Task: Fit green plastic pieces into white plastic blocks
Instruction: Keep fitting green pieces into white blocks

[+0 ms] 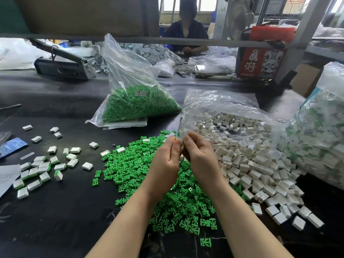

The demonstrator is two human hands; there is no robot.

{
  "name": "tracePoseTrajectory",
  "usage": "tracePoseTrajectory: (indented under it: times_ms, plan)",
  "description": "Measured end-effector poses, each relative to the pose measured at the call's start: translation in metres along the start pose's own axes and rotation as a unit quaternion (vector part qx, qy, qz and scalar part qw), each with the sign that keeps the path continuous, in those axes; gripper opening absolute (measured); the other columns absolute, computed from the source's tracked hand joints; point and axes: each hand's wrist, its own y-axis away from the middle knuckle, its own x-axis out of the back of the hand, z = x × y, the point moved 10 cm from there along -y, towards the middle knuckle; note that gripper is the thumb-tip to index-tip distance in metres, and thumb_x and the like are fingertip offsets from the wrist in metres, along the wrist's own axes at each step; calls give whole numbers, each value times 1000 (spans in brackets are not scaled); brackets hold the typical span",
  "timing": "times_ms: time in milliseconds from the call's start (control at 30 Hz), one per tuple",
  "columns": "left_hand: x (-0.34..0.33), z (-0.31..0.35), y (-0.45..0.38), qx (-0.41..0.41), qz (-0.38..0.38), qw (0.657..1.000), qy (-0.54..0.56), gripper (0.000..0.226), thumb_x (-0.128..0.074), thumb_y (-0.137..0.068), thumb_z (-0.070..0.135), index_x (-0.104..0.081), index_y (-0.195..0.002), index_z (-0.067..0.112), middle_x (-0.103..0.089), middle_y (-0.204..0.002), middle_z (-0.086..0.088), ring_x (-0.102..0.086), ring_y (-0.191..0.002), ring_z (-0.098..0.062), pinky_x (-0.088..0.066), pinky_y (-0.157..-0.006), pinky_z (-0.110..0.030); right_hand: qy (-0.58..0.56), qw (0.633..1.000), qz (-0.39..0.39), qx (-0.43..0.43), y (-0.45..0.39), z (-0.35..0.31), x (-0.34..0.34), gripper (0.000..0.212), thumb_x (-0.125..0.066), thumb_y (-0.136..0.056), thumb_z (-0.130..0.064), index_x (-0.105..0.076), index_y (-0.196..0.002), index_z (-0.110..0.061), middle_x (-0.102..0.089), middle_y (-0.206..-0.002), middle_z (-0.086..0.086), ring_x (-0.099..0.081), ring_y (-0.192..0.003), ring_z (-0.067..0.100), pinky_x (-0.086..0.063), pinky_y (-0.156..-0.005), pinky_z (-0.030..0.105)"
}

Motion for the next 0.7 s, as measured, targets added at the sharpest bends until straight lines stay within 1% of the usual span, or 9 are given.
tracePoseTrajectory:
  times_ms: [100, 167, 233, 333, 400, 567, 600, 667, 700]
  plan:
    - [1, 1, 0, -17, 0, 1000, -18, 35, -36, -99, 36, -53, -91, 6, -57, -82, -10, -54, -77, -24, -44, -79, -55, 27, 999, 7, 16, 1, -1, 3, 24, -48, -95, -22, -52, -75, -9, -50, -71, 3, -46, -73, 24, -43, -74, 57]
    - [0, 2, 0, -19, -4, 1000, -18, 34, -37, -100, 34, -51, -89, 6, -55, -80, -11, -50, -74, -21, -42, -76, -56, 46, 999, 11, 22, 0, 0, 5, 26, -48, -97, -20, -52, -71, -21, -50, -68, -7, -46, -71, 19, -41, -70, 50]
    - [0, 1, 0, -11, -7, 1000, -6, 35, -37, -100, 35, -53, -92, 4, -57, -84, -14, -53, -78, -29, -43, -80, -57, 61, 998, 7, 25, 0, 0, 6, 31, -49, -99, -16, -50, -69, -23, -48, -65, -11, -44, -69, 16, -38, -68, 44]
    - [-2, -5, 0, 22, -19, 999, 38, 43, -38, -96, 36, -56, -103, -3, -61, -102, -28, -59, -98, -42, -43, -91, -62, 74, 997, -6, 29, -1, -2, 6, 34, -49, -101, -10, -49, -69, -22, -46, -63, -11, -43, -67, 14, -36, -66, 41]
    - [-3, -8, 0, 42, -29, 997, 58, 46, -38, -95, 36, -56, -108, -4, -60, -110, -31, -57, -108, -45, -41, -97, -63, 84, 996, -17, 35, -1, -4, 6, 33, -49, -101, -10, -48, -70, -20, -46, -65, -7, -43, -67, 16, -37, -66, 44]
    - [-1, -10, -2, 41, -35, 996, 67, 45, -40, -96, 37, -57, -109, -2, -61, -112, -29, -56, -111, -44, -42, -99, -62, 84, 996, -29, 21, -1, -2, 4, 29, -47, -102, -10, -50, -73, -14, -47, -67, 0, -44, -68, 19, -40, -67, 51]
    - [-1, -10, -2, 38, -38, 996, 73, 45, -41, -96, 38, -57, -108, -2, -60, -111, -30, -56, -109, -44, -41, -99, -62, 57, 998, -33, 6, -1, 1, 3, 30, -47, -102, -9, -51, -73, -14, -48, -66, -2, -44, -67, 17, -41, -66, 47]
    - [-3, -13, -2, 38, -45, 995, 79, 42, -41, -97, 38, -57, -103, -1, -59, -103, -29, -58, -98, -41, -42, -97, -62, -25, 998, -36, -38, 0, 9, 2, 31, -46, -102, -10, -52, -72, -16, -47, -62, -7, -45, -61, 7, -42, -59, 26]
    - [-4, -14, -2, 36, -44, 995, 78, 38, -41, -97, 37, -58, -98, 4, -59, -96, -25, -57, -92, -37, -45, -95, -58, -62, 996, -27, -63, 1, 14, 3, 32, -45, -102, -11, -52, -72, -16, -46, -60, -7, -43, -57, 6, -40, -55, 19]
